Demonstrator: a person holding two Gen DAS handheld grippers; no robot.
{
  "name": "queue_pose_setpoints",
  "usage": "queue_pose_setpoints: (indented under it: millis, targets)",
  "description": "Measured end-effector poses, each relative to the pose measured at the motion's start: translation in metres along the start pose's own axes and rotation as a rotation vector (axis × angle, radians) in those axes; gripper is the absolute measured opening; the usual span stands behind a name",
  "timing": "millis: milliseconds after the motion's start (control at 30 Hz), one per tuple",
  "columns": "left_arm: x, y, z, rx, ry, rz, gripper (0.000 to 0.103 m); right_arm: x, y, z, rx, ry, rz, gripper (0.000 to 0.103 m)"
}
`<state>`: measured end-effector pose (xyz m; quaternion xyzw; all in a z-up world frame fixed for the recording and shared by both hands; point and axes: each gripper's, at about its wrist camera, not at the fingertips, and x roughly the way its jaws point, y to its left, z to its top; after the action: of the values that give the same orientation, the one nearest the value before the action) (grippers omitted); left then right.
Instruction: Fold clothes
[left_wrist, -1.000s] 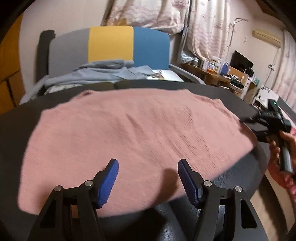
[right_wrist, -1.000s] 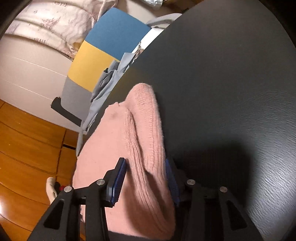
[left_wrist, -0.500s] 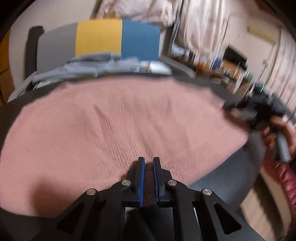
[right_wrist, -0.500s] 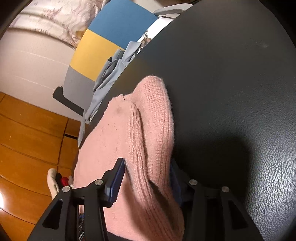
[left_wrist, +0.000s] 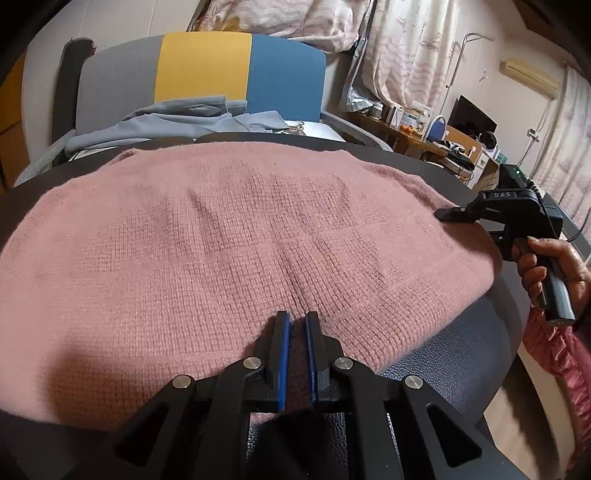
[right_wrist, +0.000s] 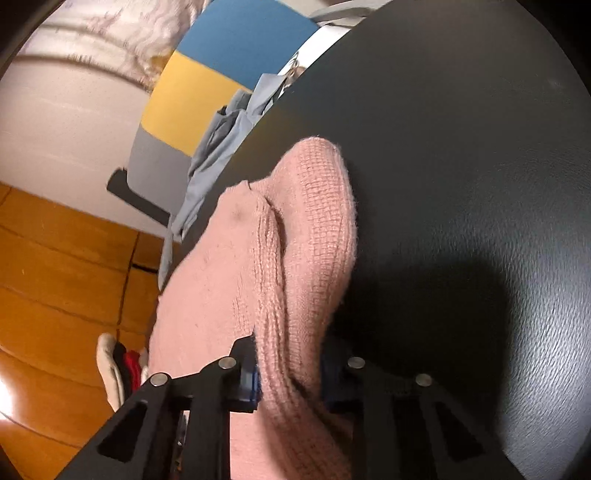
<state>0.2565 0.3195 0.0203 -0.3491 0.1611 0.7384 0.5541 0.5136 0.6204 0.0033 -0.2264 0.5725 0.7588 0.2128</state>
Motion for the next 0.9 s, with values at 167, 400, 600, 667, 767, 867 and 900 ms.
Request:
queue_pose_setpoints:
  millis: [167, 400, 600, 667, 767, 867, 900]
  targets:
    - [-0.017, 0.026, 0.007, 0.026, -0.013, 0.105, 0.01, -0.013, -0.007, -0.009, 0.168, -0.042, 0.132, 0.021]
    - [-0.044, 0.078, 0.008, 0.121, -0.082, 0.395, 0.053, -0.023, 0.051, -0.017, 0.243, -0.047, 0.311, 0.021]
    - [-0.04, 0.132, -0.015, 0.069, -0.047, 0.452, 0.055, -0.002, 0.123, -0.03, 0.247, -0.006, 0.389, 0.021]
    - [-0.043, 0.143, -0.018, -0.023, -0.05, 0.396, 0.055, 0.016, 0.151, -0.037, 0.227, 0.022, 0.398, 0.022]
    - [-0.043, 0.16, -0.02, -0.158, -0.039, 0.311, 0.06, 0.05, 0.197, -0.052, 0.19, 0.075, 0.416, 0.022]
    - [-0.044, 0.167, -0.024, -0.213, -0.046, 0.252, 0.061, 0.088, 0.241, -0.068, 0.148, 0.136, 0.445, 0.021]
    - [-0.045, 0.165, -0.025, -0.213, -0.051, 0.25, 0.061, 0.103, 0.256, -0.075, 0.124, 0.154, 0.444, 0.021]
